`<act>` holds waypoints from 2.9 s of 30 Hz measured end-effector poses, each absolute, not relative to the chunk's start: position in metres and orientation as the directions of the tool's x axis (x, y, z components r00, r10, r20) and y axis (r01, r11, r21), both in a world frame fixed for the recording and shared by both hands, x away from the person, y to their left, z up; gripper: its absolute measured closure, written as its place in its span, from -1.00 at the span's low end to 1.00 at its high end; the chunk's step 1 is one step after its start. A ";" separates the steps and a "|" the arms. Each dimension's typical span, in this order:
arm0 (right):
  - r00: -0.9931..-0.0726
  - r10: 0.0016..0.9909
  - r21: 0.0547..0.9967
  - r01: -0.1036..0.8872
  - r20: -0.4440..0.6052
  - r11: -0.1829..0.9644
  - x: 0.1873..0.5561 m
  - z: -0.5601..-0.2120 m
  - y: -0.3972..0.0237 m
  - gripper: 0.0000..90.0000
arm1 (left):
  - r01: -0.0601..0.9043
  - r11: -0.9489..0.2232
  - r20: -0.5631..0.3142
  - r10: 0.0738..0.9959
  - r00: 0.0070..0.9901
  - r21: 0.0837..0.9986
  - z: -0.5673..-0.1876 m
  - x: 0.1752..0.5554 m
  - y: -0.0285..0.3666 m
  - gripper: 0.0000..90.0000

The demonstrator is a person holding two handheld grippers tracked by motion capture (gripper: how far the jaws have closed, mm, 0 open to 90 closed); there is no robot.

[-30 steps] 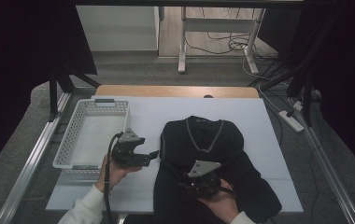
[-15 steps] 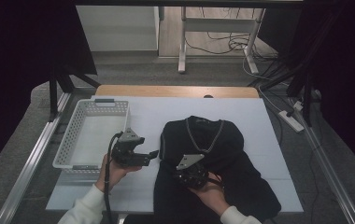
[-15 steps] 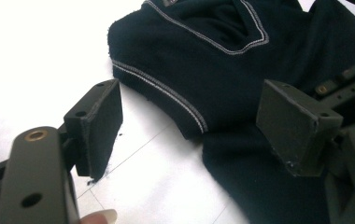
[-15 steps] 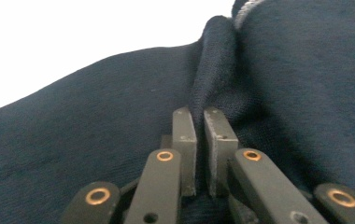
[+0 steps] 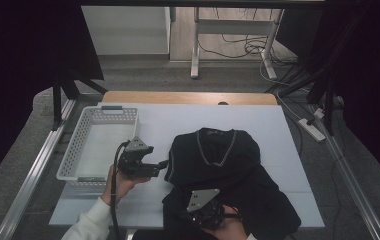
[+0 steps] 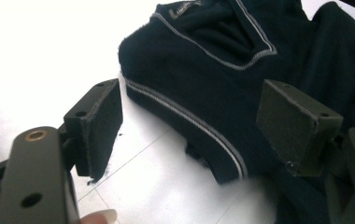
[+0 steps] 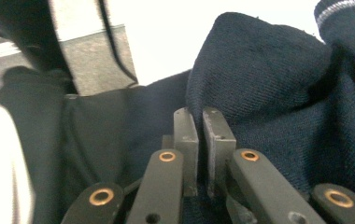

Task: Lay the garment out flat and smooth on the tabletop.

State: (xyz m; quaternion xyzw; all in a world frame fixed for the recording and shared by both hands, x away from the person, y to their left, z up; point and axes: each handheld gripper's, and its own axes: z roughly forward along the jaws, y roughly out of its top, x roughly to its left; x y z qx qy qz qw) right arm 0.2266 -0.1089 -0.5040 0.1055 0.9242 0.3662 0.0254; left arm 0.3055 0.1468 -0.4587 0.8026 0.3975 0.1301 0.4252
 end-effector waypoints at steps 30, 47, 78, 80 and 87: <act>-0.834 0.549 0.798 0.372 0.063 0.473 0.289 -0.463 -0.214 0.01 | 0.522 -0.380 -0.080 0.746 0.661 0.764 -0.459 0.335 0.117 -0.50; -0.715 0.696 0.803 0.452 0.066 0.389 0.325 -0.466 -0.268 -0.02 | 0.554 -0.424 -0.032 0.773 0.634 0.716 -0.469 0.395 0.086 -0.51; -0.609 0.791 0.790 0.508 0.049 0.342 0.351 -0.465 -0.301 -0.05 | 0.578 -0.509 -0.006 0.747 0.665 0.638 -0.498 0.433 0.071 0.85; -0.591 0.805 0.788 0.521 0.056 0.328 0.362 -0.463 -0.307 -0.05 | 0.566 -0.503 -0.001 0.746 0.666 0.653 -0.493 0.431 0.074 0.85; -0.571 0.820 0.733 0.577 0.047 0.360 0.414 -0.474 -0.310 -0.04 | 0.559 -0.471 -0.022 0.751 0.660 0.682 -0.487 0.429 0.083 0.85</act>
